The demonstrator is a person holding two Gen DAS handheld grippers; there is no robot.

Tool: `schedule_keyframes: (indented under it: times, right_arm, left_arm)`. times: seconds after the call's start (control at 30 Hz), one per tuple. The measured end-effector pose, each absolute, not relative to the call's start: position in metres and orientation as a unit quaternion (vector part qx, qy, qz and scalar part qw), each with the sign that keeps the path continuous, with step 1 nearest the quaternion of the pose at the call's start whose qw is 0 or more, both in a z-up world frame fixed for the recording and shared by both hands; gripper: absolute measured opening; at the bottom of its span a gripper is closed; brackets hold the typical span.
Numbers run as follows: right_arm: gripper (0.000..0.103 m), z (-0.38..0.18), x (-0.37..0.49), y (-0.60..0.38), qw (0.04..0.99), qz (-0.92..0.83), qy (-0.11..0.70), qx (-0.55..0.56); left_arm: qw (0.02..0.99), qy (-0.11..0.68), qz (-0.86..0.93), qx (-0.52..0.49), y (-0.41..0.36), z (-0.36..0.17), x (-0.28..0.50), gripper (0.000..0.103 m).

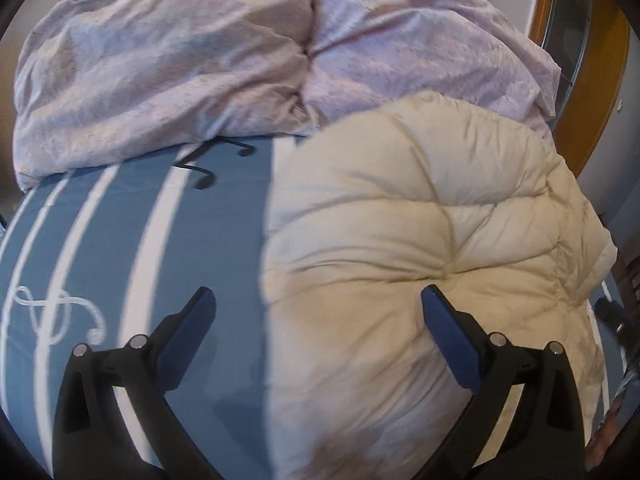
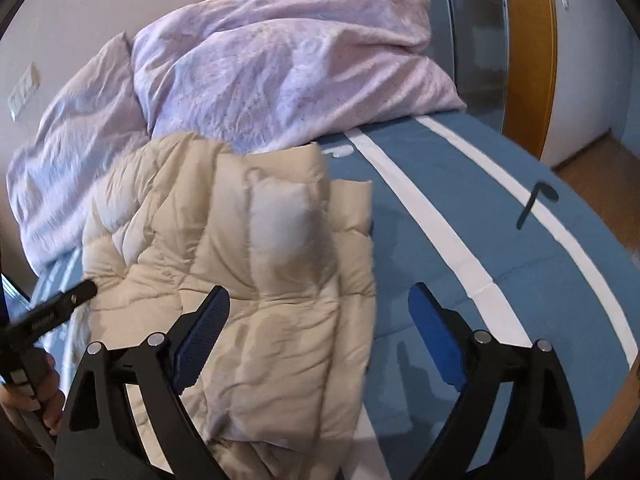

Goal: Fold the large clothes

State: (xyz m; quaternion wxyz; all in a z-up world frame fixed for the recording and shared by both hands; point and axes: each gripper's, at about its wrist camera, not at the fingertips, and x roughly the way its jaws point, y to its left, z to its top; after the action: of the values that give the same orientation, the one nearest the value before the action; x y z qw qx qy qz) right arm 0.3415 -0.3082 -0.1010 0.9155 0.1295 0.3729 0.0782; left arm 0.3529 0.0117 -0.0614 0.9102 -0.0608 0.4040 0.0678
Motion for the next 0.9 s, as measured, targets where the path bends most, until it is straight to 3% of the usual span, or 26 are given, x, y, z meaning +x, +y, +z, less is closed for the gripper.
schedule_keyframes:
  times: [0.33,0.73,0.9]
  right_arm:
    - [0.093,-0.143,0.373,-0.326,0.841,0.125,0.468,0.243]
    - [0.092,-0.151,0.396,-0.331,0.819,0.184,0.459,0.291]
    - [0.047,-0.159,0.404,-0.326,0.789,0.237,0.456,0.336]
  left_arm:
    - [0.895,0.436,0.063,-0.069,0.024,-0.074,0.348,0.101]
    - [0.893,0.439,0.048,-0.081,0.023,-0.085,0.352,0.101]
    - [0.895,0.437,0.049,-0.08,0.023,-0.085,0.352,0.101]
